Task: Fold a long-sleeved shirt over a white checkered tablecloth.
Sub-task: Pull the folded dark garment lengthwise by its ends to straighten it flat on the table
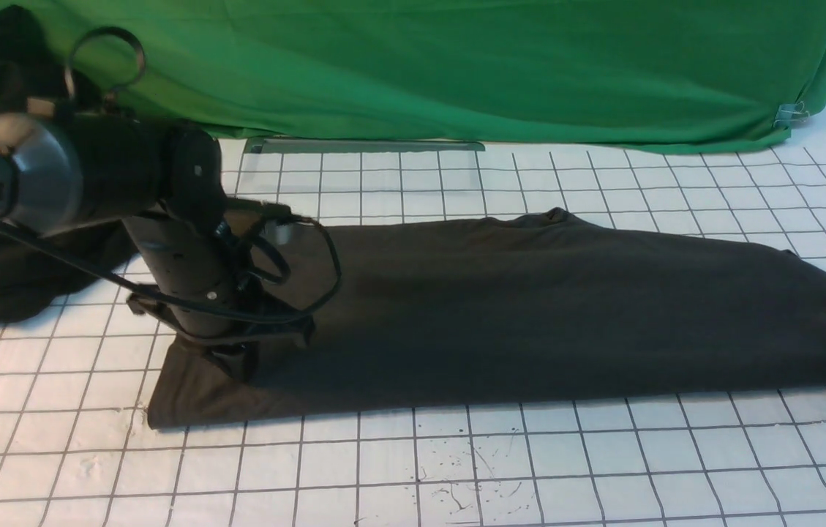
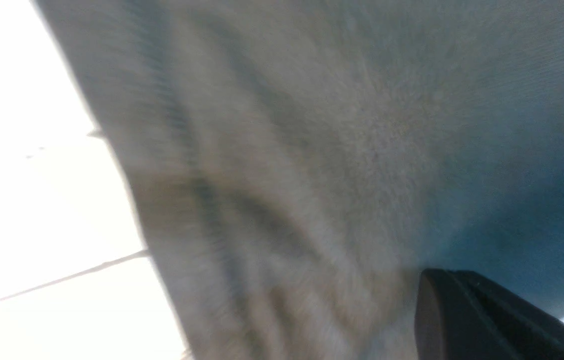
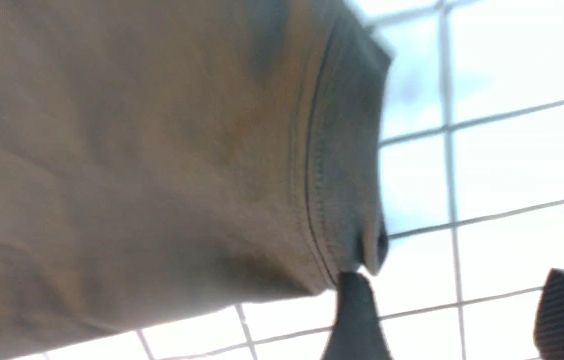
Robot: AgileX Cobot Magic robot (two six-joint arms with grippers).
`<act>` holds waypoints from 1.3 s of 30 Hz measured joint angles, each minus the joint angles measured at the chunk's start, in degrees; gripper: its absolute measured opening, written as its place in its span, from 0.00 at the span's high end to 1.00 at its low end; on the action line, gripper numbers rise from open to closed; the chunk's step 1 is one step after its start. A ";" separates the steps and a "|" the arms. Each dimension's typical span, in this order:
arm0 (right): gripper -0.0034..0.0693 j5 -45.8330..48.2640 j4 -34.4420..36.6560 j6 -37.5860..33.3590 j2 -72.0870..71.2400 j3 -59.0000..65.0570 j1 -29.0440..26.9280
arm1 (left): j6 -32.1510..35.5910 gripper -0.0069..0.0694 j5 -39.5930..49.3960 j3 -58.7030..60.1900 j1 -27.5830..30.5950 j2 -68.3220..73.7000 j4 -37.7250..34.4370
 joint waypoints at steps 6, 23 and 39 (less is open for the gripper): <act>0.84 -7.37 9.75 -11.54 -4.50 -4.14 8.26 | -2.33 0.91 -1.07 -2.35 3.46 -4.50 0.00; 0.94 -19.51 18.73 -18.03 20.58 -18.84 31.62 | -4.38 0.91 -1.89 -2.57 7.94 -2.02 0.00; 0.93 -6.60 14.92 -14.39 23.89 -40.67 27.90 | -2.29 0.91 4.13 -2.57 7.94 -3.76 -1.76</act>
